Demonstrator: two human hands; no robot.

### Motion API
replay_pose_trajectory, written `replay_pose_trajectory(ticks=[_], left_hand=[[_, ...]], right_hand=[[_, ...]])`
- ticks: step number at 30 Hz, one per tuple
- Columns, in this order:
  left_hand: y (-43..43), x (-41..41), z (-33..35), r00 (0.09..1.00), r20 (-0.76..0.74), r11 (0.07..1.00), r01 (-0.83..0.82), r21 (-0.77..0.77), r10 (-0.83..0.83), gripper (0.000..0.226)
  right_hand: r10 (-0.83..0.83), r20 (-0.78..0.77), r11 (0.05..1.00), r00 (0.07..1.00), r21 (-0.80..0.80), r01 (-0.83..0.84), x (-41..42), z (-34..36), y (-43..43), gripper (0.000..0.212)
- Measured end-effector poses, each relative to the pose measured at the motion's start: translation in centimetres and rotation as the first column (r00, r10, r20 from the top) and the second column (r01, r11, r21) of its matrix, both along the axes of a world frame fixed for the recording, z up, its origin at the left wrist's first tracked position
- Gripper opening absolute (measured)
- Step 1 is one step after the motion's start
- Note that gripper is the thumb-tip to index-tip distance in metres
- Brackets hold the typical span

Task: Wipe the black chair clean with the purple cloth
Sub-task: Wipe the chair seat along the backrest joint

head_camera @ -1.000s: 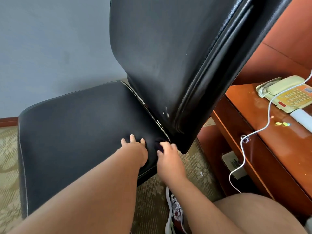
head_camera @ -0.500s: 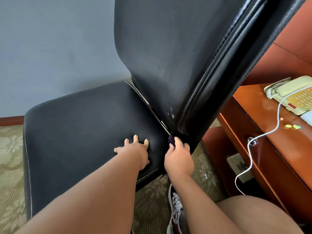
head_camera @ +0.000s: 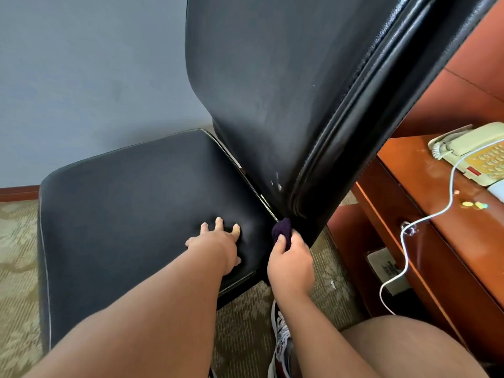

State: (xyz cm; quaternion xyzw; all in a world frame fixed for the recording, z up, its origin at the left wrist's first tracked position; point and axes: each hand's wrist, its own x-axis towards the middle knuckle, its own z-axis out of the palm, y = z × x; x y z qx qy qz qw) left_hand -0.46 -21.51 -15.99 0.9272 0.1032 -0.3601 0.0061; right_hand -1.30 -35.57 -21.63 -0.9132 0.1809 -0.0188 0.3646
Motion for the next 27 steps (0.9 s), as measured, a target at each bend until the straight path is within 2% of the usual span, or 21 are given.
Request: replay_pose_trajectory(ticks=[4,7,9,11,13,15,16,19,23,25,27], left_hand=[[0.2,0.1,0.0,1.0,0.005,1.0,0.007,-0.015,-0.006,0.081],[0.2,0.6,0.5,0.998,-0.009,0.998,0.057,-0.011,-0.057,0.083],[0.6,1.3,1.6,0.984,0.042,0.985,0.174,0.006,-0.174,0.077],[1.9,1.7,2.8,0.964,0.125,0.972,0.234,0.011,-0.234,0.07],[3.7,1.9,3.2,0.974,0.173,0.988,0.152,-0.025,-0.146,0.078],[4.9,1.7,2.8,0.99,0.139,0.998,0.007,-0.055,0.001,0.099],[4.9,1.6,2.6,0.994,0.099,0.998,-0.037,-0.056,0.042,0.109],[4.0,1.6,1.3,0.998,-0.011,0.998,-0.055,-0.031,0.055,0.12],[3.5,2.0,-0.6,0.998,-0.065,0.999,-0.023,0.043,0.026,0.115],[3.7,2.1,-1.3,0.997,-0.072,0.999,-0.029,0.036,0.032,0.114],[4.1,2.3,-1.9,0.997,-0.06,0.998,-0.056,0.004,0.056,0.114]], right_hand=[[0.019,-0.053,1.0,0.998,-0.011,-0.019,0.4,0.7,0.4,0.037],[0.22,-0.096,0.958,0.971,-0.164,-0.233,1.2,1.4,1.1,0.034],[0.376,-0.091,0.897,0.922,-0.213,-0.387,1.7,1.7,1.5,0.034],[0.454,-0.094,0.854,0.886,-0.237,-0.463,2.0,1.6,1.5,0.037],[0.435,-0.04,0.837,0.9,-0.35,-0.421,1.8,1.1,1.2,0.039],[0.379,0.062,0.834,0.923,-0.455,-0.311,0.9,0.4,1.2,0.041],[0.357,0.094,0.844,0.929,-0.46,-0.277,0.2,0.0,1.5,0.045],[0.364,0.1,0.864,0.926,-0.409,-0.295,-2.3,-1.5,3.2,0.061],[0.382,0.119,0.892,0.916,-0.305,-0.333,-2.8,-2.2,3.8,0.068],[0.362,0.175,0.925,0.916,-0.188,-0.33,-2.1,-1.9,3.5,0.071],[0.295,0.273,0.952,0.916,-0.002,-0.306,-1.3,-0.8,3.1,0.065]])
